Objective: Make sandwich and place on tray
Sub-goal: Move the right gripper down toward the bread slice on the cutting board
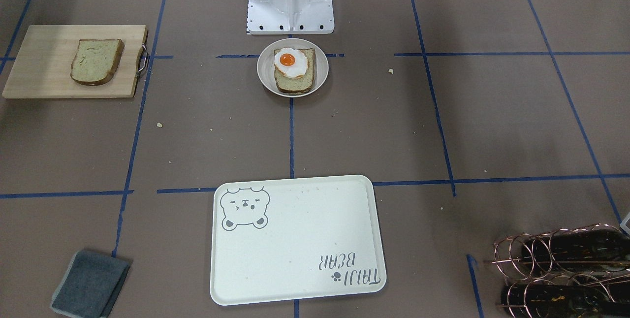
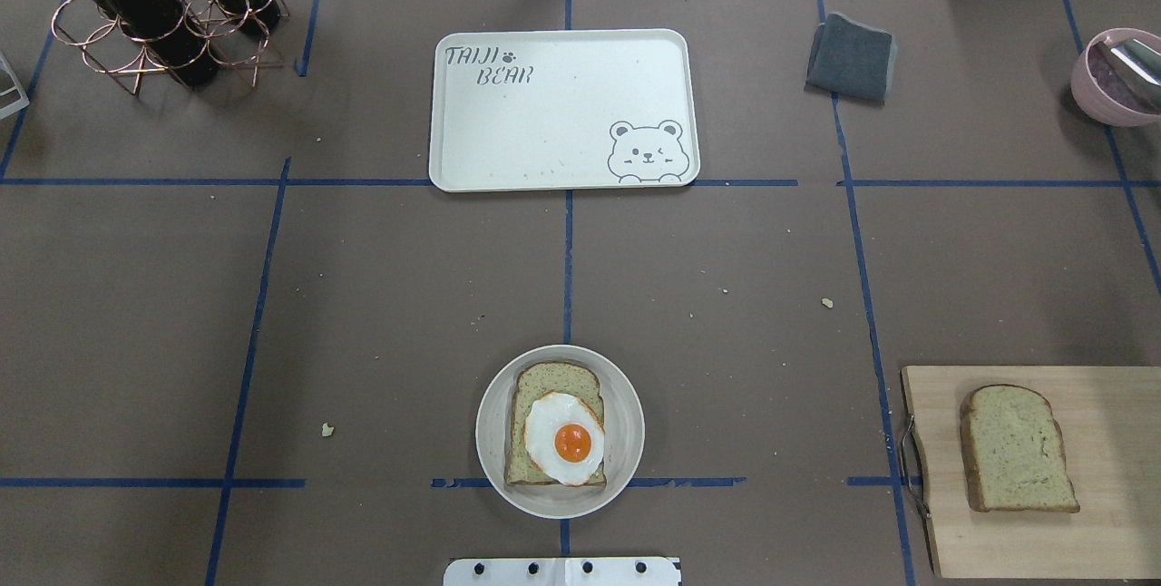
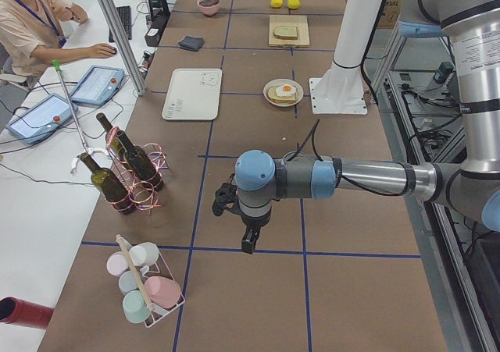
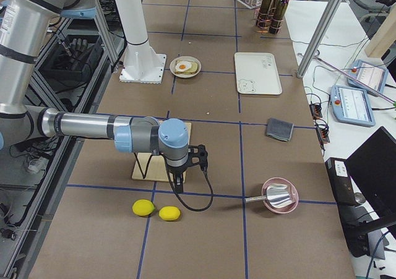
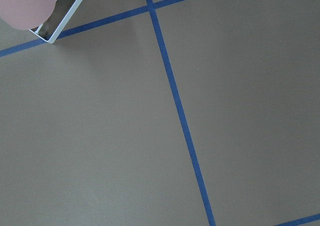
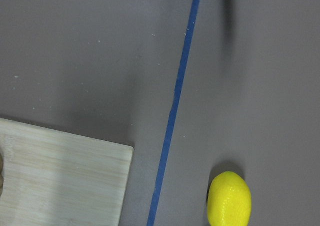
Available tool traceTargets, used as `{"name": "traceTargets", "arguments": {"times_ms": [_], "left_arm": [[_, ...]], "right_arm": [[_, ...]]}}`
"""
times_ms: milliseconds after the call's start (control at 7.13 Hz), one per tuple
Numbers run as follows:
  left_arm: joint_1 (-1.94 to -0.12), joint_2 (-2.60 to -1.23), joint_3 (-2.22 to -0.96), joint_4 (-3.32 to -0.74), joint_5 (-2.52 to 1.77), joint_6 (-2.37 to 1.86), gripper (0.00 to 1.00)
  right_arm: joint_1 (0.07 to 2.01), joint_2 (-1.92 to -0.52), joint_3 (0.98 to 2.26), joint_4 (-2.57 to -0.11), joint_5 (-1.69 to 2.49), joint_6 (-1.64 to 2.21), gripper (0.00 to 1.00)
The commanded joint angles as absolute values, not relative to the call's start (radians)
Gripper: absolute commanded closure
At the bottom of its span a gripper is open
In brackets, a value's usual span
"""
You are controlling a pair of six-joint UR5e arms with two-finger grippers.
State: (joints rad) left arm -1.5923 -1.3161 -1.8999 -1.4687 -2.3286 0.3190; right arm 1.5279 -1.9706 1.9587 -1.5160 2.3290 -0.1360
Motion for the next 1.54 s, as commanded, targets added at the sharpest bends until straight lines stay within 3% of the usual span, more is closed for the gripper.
{"name": "traceTargets", "arguments": {"times_ms": [0,561,981,1402], "left_arm": [[-1.592,-1.319,-1.901,-1.468,-2.329,0.321,0.00],[-1.592,-1.318,-1.894,-1.465,-2.329,0.319,0.00],[-1.591,-1.316,-1.893,-1.465,-2.329,0.321,0.00],[-1.592,-1.316,-1.894,-1.465,-2.329,0.321,0.00]], "right_arm": [[1.528,-1.886,1.951,-1.511,2.321,-0.132,0.00],[1.479,-1.904,1.951,-1.323,2.432,0.057,0.00],[1.277,-2.063,1.921,-0.729,2.418,0.677,0.00],[1.027,-2.118,1.787,-0.306,2.268,0.993,0.03]]}}
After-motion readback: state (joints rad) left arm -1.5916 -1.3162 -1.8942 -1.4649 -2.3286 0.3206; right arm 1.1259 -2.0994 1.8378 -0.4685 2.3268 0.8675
